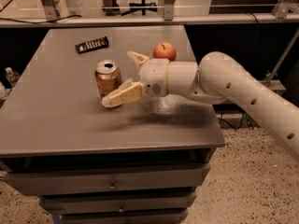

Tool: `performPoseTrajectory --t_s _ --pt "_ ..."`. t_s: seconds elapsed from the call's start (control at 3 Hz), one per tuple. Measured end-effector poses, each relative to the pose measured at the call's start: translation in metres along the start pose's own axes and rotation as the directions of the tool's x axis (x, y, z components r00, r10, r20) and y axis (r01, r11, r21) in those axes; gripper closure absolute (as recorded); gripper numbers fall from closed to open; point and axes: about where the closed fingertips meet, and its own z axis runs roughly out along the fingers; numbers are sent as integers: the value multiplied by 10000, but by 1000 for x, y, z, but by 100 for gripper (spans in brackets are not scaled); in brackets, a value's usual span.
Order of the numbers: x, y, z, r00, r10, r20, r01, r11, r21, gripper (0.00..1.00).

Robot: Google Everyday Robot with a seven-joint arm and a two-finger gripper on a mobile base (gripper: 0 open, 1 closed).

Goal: Place orange can upright

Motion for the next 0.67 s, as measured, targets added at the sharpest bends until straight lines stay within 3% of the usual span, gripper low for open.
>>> performPoseTrajectory --t_s 0.33,0.67 --pt "-1 -27 -47 9982 -280 -529 308 9981 527 0" --pt "-1 -60 -121 9911 -422 -1262 586 9899 1288 0"
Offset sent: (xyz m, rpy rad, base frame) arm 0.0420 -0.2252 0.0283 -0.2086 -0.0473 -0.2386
